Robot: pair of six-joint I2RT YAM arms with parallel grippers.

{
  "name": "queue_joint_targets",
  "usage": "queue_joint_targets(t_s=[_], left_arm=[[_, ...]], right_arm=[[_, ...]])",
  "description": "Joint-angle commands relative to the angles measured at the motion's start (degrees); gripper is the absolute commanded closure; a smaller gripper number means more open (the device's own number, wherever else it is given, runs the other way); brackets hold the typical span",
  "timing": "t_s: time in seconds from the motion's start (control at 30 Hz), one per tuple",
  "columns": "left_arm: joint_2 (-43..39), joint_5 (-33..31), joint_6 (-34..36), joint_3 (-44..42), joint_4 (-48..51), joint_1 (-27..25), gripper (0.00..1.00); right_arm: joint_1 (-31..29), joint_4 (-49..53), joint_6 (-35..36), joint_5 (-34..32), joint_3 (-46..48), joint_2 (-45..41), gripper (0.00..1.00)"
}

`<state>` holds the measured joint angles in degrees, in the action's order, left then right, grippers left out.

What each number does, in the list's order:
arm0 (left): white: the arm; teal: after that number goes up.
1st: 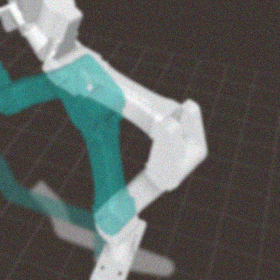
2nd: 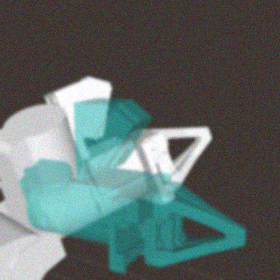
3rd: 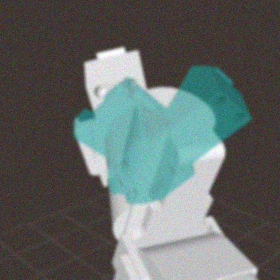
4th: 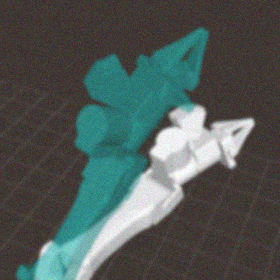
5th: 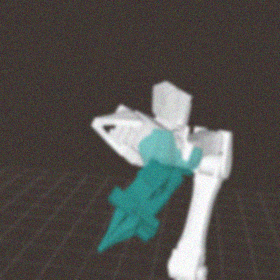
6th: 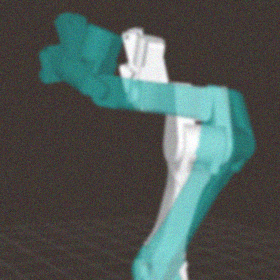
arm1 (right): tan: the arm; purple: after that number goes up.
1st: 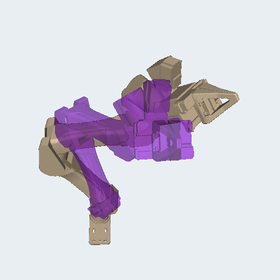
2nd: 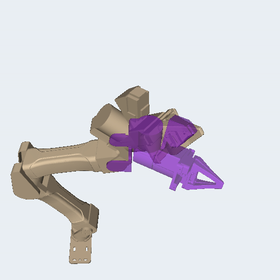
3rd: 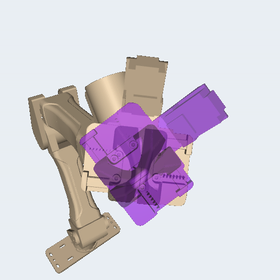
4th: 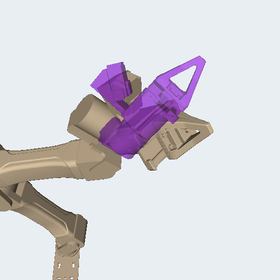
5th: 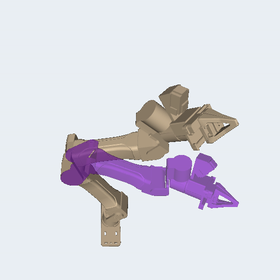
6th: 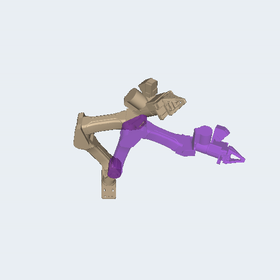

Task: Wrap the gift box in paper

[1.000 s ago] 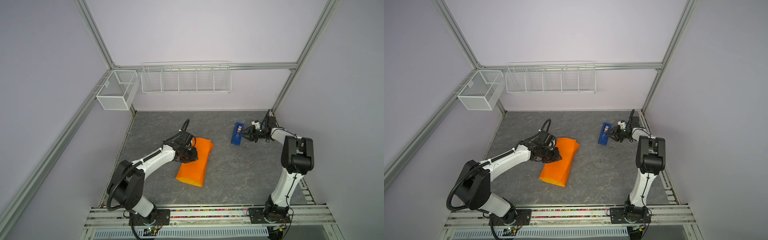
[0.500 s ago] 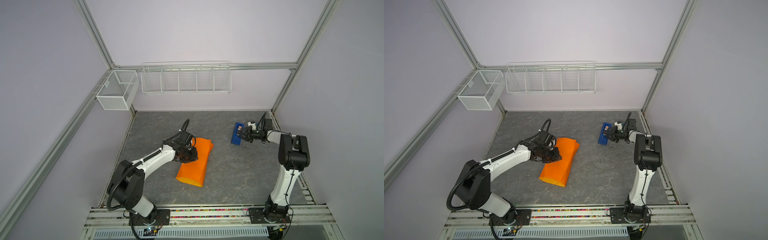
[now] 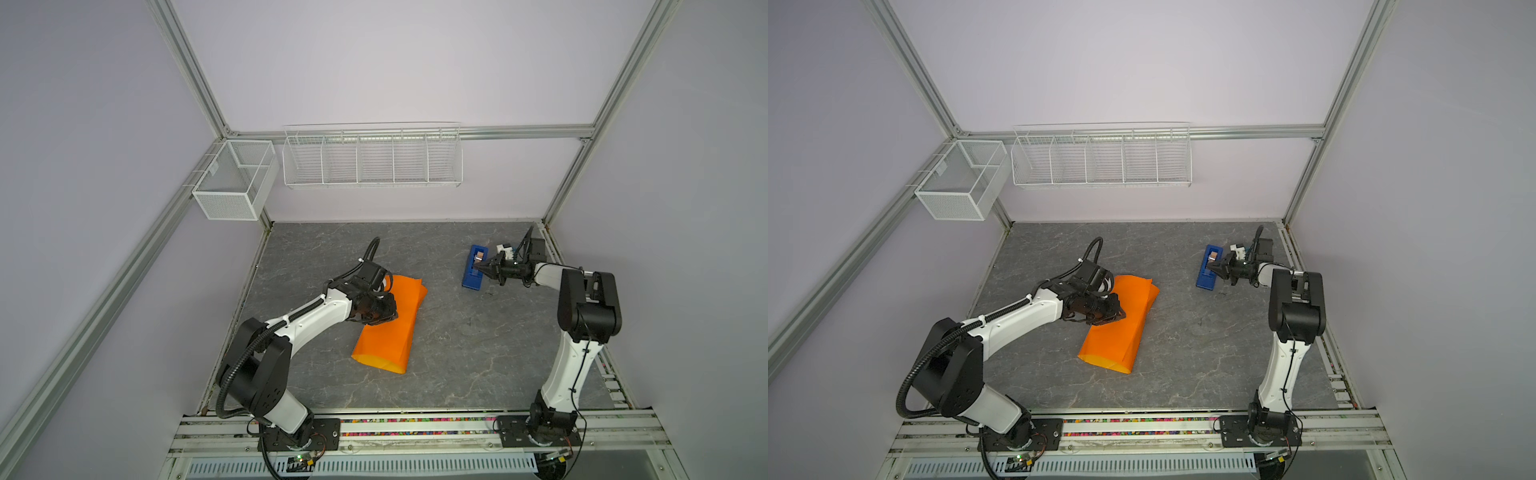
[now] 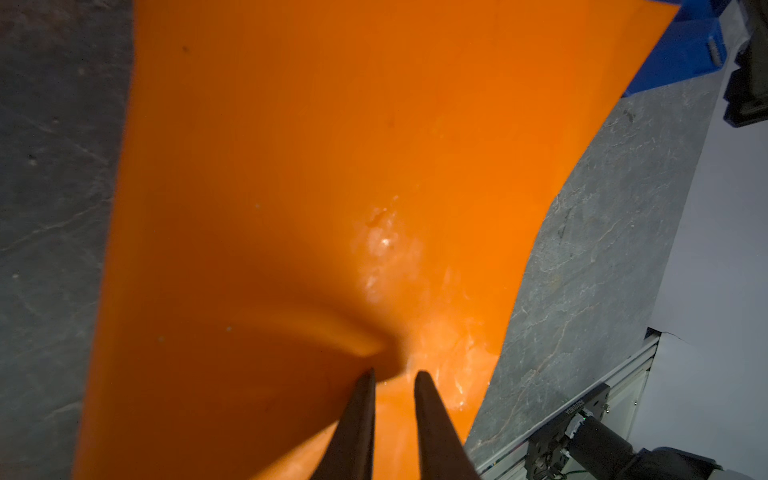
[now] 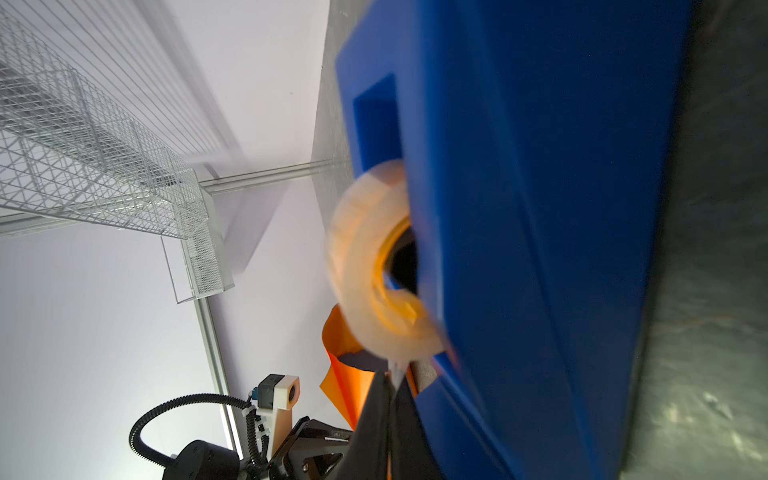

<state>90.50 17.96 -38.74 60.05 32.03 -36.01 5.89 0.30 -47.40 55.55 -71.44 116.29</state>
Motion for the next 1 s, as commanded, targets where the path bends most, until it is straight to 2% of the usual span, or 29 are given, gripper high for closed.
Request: queue_joint_targets(t_s=[0.0,0.47,0.77,0.97], left_arm=[[4.4,-3.0,0.2,-2.9,4.2,-0.3,0.80],[4.3,-3.0,0.3,-3.1,4.6,-0.3,0.80],[4.4,-3.1,0.1,-3.0,4.6,-0.3,0.80],[4.3,-3.2,0.2,-3.0,4.8,-0.3,0.80]], right_arm=[[-0.7,2.5,0.3,0.6,1.8,-7.1,0.93],[-5.0,5.3,2.4,-2.8,19.5,-23.4,0.93],[-6.0,3.9,5.9,-3.0,22.9,-15.7,0.93],[-6.0,8.1,10.9,-6.3,22.8,-10.0,0.93]])
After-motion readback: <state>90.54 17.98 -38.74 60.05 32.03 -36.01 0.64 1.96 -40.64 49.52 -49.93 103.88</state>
